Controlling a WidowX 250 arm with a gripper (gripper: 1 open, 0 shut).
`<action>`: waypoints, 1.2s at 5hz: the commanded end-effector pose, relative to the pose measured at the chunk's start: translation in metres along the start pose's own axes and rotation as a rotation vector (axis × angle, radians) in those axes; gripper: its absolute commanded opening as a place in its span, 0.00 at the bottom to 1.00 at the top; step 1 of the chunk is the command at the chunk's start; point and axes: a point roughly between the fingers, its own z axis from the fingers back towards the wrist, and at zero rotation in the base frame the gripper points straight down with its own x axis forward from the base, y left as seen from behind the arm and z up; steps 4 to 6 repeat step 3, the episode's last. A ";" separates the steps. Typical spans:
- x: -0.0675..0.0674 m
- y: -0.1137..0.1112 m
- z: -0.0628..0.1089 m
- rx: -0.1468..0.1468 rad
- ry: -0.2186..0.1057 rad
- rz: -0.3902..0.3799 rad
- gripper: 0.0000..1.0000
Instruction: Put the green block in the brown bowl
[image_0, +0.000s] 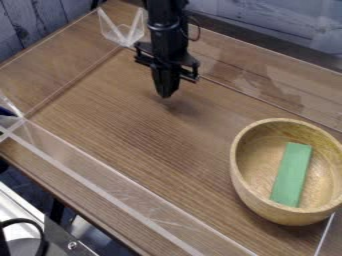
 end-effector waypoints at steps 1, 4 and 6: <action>0.009 -0.004 0.005 0.008 -0.055 -0.015 0.00; 0.020 -0.006 0.009 -0.028 -0.031 -0.017 0.00; 0.020 -0.006 0.009 -0.028 -0.031 -0.017 0.00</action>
